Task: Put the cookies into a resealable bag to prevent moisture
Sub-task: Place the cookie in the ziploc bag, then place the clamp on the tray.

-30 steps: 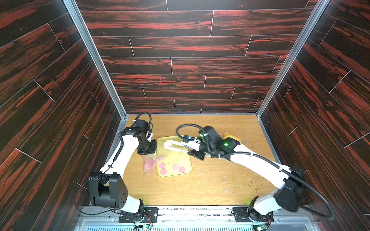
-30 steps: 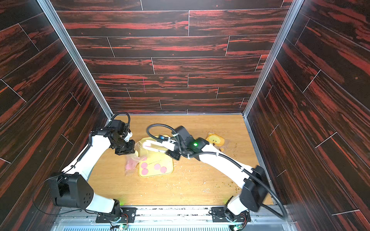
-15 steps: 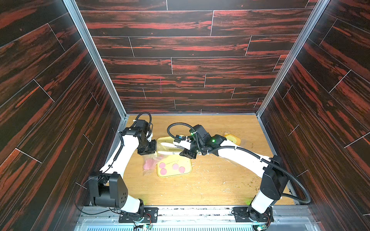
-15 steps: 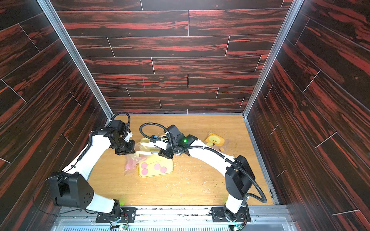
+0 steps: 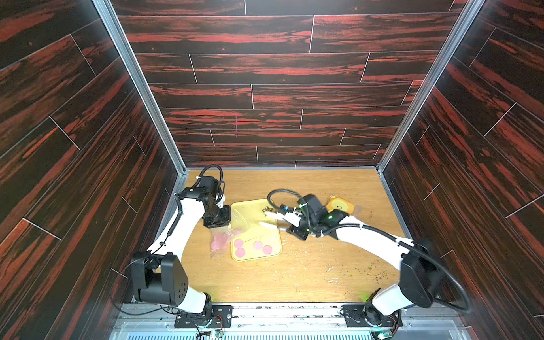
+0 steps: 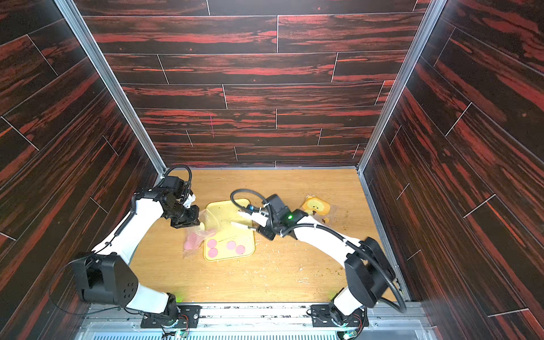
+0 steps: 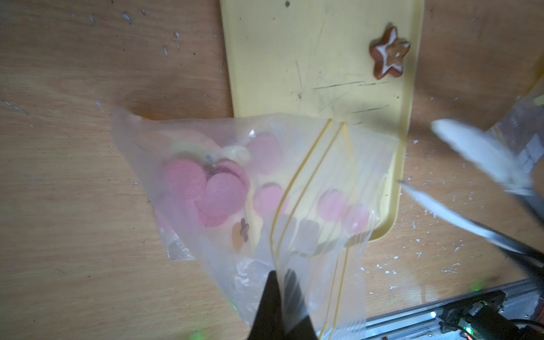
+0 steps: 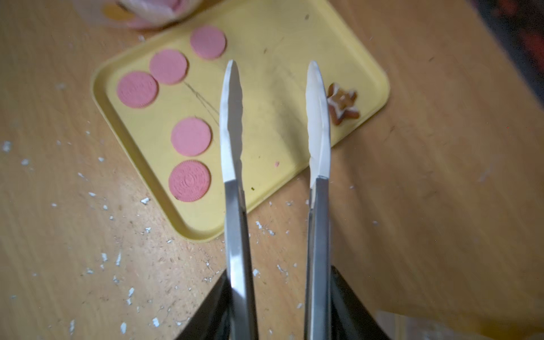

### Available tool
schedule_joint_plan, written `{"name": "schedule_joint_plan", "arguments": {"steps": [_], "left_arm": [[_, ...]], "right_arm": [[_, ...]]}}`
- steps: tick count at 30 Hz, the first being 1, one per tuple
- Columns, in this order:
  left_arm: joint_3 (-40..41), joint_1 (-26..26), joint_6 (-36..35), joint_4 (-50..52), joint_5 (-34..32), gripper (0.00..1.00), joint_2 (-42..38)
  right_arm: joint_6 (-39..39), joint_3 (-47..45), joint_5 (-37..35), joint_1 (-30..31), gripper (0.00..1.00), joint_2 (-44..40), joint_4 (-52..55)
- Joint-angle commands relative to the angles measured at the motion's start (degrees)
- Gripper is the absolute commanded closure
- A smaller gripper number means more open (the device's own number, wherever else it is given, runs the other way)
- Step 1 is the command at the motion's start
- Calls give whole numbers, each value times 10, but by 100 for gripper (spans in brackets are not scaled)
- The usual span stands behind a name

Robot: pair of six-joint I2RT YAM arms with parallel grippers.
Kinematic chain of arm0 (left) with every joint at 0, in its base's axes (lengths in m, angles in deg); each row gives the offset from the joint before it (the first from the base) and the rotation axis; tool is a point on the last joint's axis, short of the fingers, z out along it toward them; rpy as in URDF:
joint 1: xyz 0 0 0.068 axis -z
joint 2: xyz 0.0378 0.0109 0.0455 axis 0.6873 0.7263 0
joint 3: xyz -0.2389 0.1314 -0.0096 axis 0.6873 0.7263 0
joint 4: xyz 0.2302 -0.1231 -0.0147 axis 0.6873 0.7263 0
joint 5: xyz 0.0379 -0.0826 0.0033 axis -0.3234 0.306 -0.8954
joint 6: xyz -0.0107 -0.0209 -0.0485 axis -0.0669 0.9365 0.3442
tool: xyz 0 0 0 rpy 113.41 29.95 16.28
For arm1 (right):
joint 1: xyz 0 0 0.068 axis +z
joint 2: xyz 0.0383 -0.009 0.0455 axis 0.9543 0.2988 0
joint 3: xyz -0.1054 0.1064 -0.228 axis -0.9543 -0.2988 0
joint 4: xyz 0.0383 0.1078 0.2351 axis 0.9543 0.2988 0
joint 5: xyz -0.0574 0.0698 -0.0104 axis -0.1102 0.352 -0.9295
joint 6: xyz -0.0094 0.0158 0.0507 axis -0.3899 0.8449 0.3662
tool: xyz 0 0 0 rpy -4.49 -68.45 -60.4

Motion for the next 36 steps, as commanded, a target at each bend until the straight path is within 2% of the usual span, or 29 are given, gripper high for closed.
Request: {"name": "schedule_joint_plan", "arguments": {"steps": [1,10,16,24,29,36], "left_arm": [[-6,-3,8,2,0,100,-43],[-10,-3,11,29,-22,100,-92],[-14,-3,12,37,-32,100,-115],[-24,-3,-3,32,-5,100,-137],[-28,-3,-19,20,0,100,-142],[-39,-3,-34,17,17,100,-133]], "right_arm": [[18,2,11,7,50,50,-83],[26,43,32,16,41,156,-132],[30,42,37,19,37,186,-141],[34,31,46,21,29,184,-144],[36,16,42,21,22,153,-153],[28,22,50,20,18,145,-139]]}}
